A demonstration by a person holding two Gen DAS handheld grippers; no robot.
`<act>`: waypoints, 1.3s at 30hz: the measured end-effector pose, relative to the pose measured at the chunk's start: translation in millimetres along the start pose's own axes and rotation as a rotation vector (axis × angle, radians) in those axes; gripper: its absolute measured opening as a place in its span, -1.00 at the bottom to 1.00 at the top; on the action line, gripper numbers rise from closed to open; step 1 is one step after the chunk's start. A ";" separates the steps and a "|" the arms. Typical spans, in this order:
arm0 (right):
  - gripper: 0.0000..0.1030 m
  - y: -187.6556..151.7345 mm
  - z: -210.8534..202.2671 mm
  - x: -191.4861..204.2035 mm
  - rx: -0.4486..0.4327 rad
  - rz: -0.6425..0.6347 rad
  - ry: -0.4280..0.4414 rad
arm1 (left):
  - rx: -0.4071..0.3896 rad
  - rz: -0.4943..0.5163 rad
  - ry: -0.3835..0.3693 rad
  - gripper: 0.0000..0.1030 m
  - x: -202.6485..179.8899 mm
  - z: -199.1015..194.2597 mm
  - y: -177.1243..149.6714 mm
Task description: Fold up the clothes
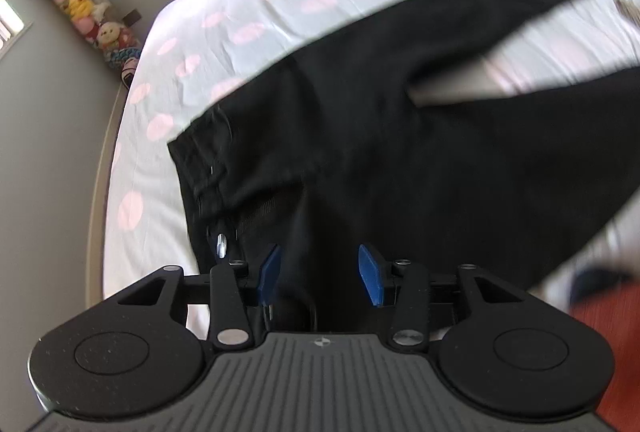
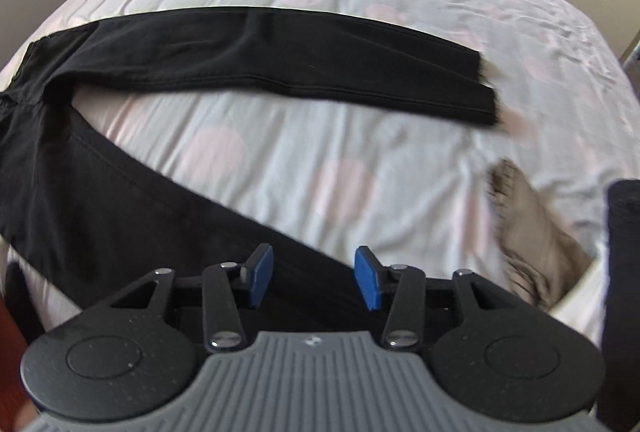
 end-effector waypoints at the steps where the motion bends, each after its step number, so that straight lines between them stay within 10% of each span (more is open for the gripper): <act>1: 0.07 -9.4 -9.4 -5.1 0.008 -0.012 -0.018 | 0.008 0.017 0.006 -0.01 -3.1 0.4 -10.0; 13: 0.11 -117.1 -39.5 -54.4 0.131 -0.093 -0.167 | 0.074 0.154 0.074 0.01 -24.2 46.9 -74.2; 28: 0.09 -155.8 25.8 -61.7 0.291 -0.327 -0.142 | 0.111 0.214 0.050 0.27 -30.3 88.3 -78.1; 31: -0.38 -152.6 38.0 -63.8 0.298 -0.359 -0.170 | 0.123 0.211 0.053 0.28 -30.3 92.1 -76.7; 33: -0.77 -143.7 34.2 -66.8 0.271 -0.377 -0.191 | 0.132 0.211 0.051 0.28 -30.1 92.7 -75.8; 39: -0.79 -92.0 -18.5 -82.4 -0.008 -0.414 -0.358 | 0.150 0.222 0.050 0.25 -31.7 90.9 -74.6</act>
Point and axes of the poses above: each gripper's, at about its wrist camera, not at the fingertips, and z roughly the way its jaws point, x to its left, y to its top, the point moved 7 cm from there along z, roughly the way its jaws point, and after that the axes turned 2 degrees about -z, right-handed, at the moved point
